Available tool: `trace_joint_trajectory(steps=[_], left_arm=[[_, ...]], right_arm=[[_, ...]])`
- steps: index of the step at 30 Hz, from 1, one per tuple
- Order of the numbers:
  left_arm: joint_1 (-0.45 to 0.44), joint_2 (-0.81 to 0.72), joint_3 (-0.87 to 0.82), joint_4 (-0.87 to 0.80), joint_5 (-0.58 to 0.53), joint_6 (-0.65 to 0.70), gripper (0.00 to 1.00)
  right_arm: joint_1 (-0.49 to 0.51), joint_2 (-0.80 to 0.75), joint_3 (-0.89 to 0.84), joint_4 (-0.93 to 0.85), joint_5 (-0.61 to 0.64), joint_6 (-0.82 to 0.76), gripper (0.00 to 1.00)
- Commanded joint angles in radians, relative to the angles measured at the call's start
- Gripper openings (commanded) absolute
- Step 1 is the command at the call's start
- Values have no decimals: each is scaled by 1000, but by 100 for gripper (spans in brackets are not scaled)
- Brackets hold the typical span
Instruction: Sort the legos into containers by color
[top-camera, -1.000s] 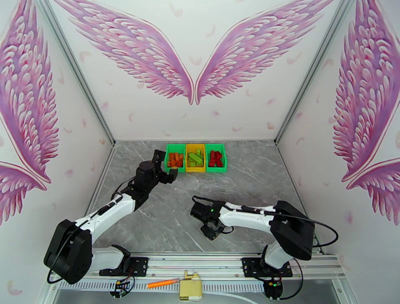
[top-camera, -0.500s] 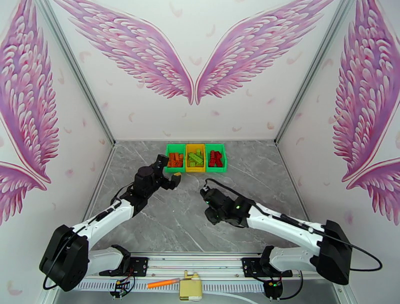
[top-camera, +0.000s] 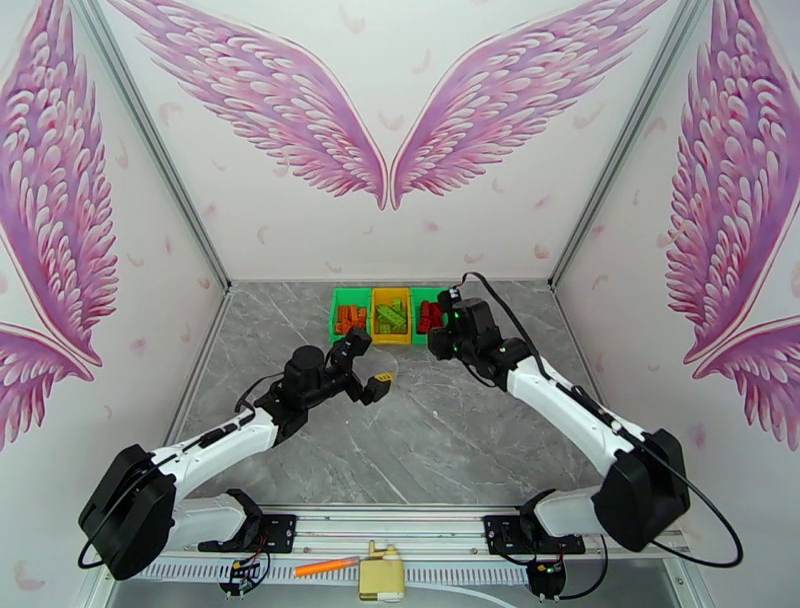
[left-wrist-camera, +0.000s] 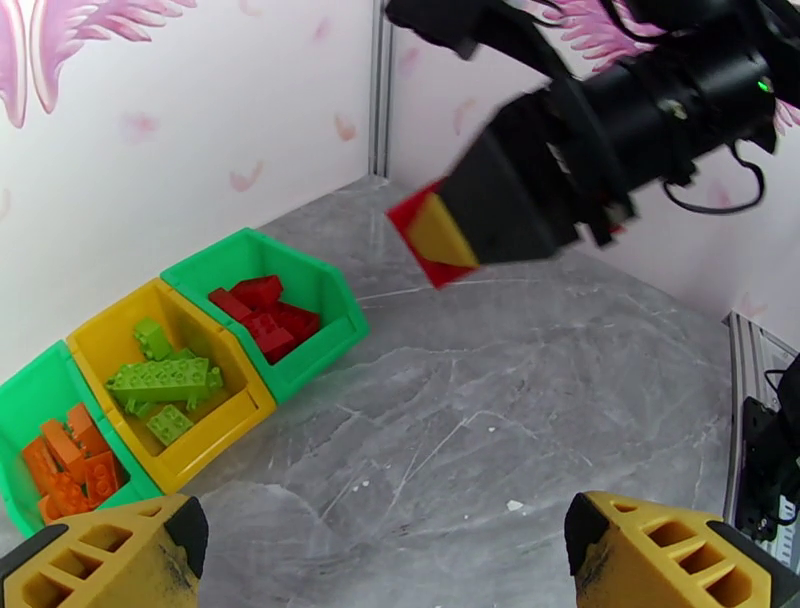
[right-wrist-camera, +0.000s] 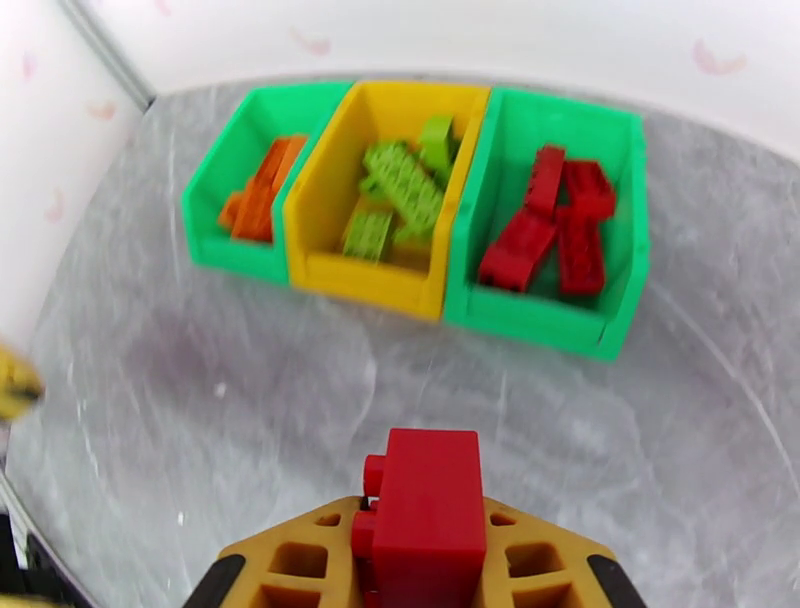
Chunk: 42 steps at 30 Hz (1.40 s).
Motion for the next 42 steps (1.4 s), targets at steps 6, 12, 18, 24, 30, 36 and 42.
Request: trace_joint_trajectory(steps=[6, 12, 18, 24, 30, 36, 42], left_arm=[[-29, 55, 31, 54, 18, 9, 99], [-29, 48, 21, 51, 0, 21, 99], [-29, 23, 2, 58, -14, 30, 99], [-22, -9, -12, 54, -27, 32, 99], [7, -71, -31, 15, -87, 48, 99], [58, -169, -78, -25, -298, 89, 99], [122, -230, -139, -46, -591, 134, 99]], right_arm=[[-129, 349, 260, 86, -101, 31, 15], [-149, 557, 460, 44, -102, 5, 15], [-149, 716, 630, 21, -115, -16, 16], [-149, 730, 691, -34, -111, -14, 45], [-149, 544, 467, 77, -111, -16, 82], [-151, 301, 161, 240, -113, -114, 100], [-157, 45, -133, 389, -24, -202, 99]])
